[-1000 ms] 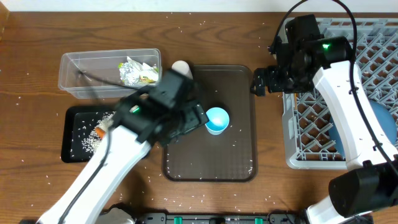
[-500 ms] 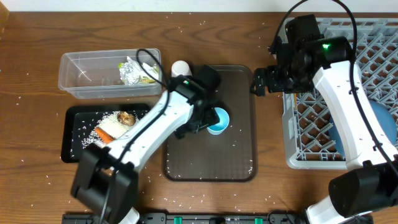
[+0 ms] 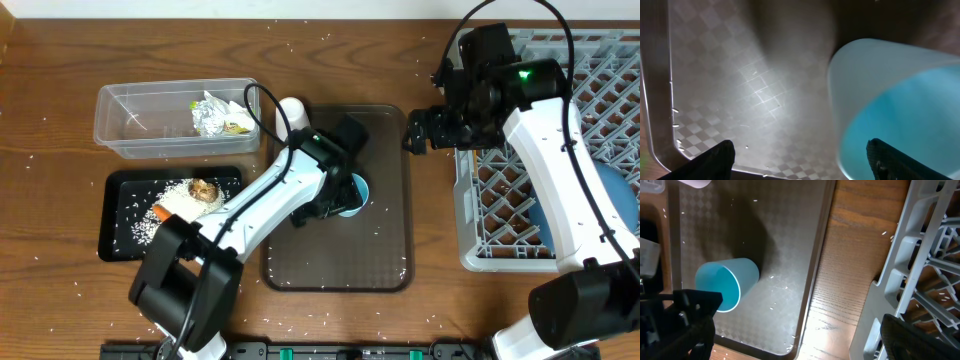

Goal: Sort waste into correct bins and load items into the dishwasher rack
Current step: 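Lower the left gripper onto the light blue cup and grasp it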

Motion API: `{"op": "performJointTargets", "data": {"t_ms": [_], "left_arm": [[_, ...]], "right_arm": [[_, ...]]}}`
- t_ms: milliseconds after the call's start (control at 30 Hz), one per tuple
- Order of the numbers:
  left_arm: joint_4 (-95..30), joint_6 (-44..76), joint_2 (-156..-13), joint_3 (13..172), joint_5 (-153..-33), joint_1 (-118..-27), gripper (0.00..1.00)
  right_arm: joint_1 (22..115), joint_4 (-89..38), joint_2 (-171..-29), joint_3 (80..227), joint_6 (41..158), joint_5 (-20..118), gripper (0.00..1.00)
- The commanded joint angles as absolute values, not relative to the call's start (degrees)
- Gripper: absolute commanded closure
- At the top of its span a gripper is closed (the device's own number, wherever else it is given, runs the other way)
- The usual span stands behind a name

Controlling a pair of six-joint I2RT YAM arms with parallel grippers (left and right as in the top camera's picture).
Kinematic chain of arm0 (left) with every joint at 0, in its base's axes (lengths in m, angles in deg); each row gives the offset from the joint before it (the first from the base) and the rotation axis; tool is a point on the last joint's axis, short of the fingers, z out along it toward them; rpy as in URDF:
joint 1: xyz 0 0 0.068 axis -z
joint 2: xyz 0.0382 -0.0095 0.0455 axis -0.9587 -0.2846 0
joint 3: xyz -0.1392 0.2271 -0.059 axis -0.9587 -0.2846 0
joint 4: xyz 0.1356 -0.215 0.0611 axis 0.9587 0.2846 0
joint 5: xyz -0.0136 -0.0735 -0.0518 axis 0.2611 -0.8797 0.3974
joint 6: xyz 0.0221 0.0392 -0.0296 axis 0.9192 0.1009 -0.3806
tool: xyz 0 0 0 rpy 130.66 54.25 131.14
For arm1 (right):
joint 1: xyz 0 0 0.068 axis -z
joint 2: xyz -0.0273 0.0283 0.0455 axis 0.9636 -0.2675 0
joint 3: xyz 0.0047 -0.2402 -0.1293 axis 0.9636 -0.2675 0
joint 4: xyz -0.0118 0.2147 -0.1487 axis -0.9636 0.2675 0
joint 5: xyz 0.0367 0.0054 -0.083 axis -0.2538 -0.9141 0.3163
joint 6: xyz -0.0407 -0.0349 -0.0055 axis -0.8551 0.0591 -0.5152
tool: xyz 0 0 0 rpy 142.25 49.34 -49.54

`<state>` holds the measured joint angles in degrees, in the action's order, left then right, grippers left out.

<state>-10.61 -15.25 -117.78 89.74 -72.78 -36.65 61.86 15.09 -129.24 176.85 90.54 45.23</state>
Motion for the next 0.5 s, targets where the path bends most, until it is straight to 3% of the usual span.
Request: {"op": "performJointTargets", "data": {"t_ms": [0,167,333,467], "left_arm": [[-10.7,-14.8,-119.7,88.8,-71.9,-36.6,0.14],[-10.8,-14.7,-120.4,88.8,-71.9,-36.7,0.18],[-10.8,-14.8,-120.4,88.7,-72.1,-37.1,0.38],[-10.9,-15.5,-120.4,88.7,-71.3,-37.1,0.45]], "right_arm": [[60.9,15.1,-129.1,176.6,91.2,45.6,0.01],[60.9,15.1,-129.1,176.6,91.2,45.6,0.01],[60.9,15.1,-129.1,176.6,91.2,45.6,0.01],[60.9,15.1,-129.1,176.6,91.2,45.6,0.01]]}}
